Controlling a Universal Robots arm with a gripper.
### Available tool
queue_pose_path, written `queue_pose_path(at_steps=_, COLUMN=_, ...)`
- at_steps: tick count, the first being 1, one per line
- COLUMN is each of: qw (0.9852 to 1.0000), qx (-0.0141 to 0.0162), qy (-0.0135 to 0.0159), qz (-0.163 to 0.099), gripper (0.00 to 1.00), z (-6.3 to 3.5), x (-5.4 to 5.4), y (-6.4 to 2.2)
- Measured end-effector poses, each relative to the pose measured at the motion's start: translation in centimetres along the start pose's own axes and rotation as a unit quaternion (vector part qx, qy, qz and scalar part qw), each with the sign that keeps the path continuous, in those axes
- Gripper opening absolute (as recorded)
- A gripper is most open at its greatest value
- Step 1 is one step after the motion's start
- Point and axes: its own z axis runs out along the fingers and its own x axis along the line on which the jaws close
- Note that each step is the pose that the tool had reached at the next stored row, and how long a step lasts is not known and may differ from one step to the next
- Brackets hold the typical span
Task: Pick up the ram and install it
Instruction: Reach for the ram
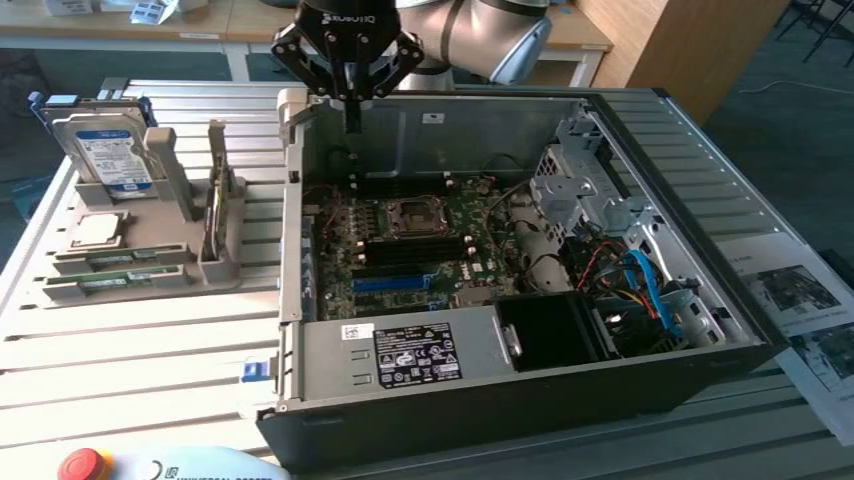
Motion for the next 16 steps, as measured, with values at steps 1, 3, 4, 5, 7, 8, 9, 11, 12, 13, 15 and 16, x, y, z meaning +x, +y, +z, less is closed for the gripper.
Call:
queue_pose_path(at_steps=1, qw=1.0000, qx=0.0000, qy=0.0000, qz=0.000, gripper=0.11, z=0.00, x=0.3, y=-0.02)
queue_pose_path(at_steps=3, qw=1.0000, qx=0.0000, qy=0.0000, qz=0.001, gripper=0.11, z=-0.02, x=0.8, y=-0.06)
queue_pose_path(at_steps=4, qw=1.0000, qx=0.0000, qy=0.0000, qz=0.001, gripper=0.11, z=-0.02, x=1.1, y=-0.09)
queue_pose_path(at_steps=5, qw=1.0000, qx=0.0000, qy=0.0000, qz=0.001, gripper=0.11, z=-0.03, x=1.4, y=-0.11)
queue_pose_path(at_steps=7, qw=1.0000, qx=0.0000, qy=-0.0001, qz=0.001, gripper=0.11, z=-0.04, x=2.0, y=-0.16)
queue_pose_path(at_steps=8, qw=1.0000, qx=0.0000, qy=-0.0001, qz=0.001, gripper=0.11, z=-0.05, x=2.3, y=-0.19)
queue_pose_path(at_steps=9, qw=1.0000, qx=0.0000, qy=-0.0001, qz=0.002, gripper=0.11, z=-0.06, x=2.6, y=-0.21)
queue_pose_path(at_steps=11, qw=1.0000, qx=0.0000, qy=-0.0001, qz=0.002, gripper=0.11, z=-0.07, x=3.2, y=-0.26)
queue_pose_path(at_steps=12, qw=1.0000, qx=0.0000, qy=-0.0001, qz=0.002, gripper=0.11, z=-0.08, x=3.5, y=-0.29)
queue_pose_path(at_steps=13, qw=1.0000, qx=0.0001, qy=-0.0001, qz=0.002, gripper=0.11, z=-0.09, x=3.8, y=-0.31)
queue_pose_path(at_steps=15, qw=1.0000, qx=0.0000, qy=-0.0001, qz=0.003, gripper=0.11, z=-0.10, x=4.4, y=-0.36)
queue_pose_path(at_steps=16, qw=1.0000, qx=0.0001, qy=-0.0001, qz=0.003, gripper=0.11, z=-0.11, x=4.7, y=-0.39)
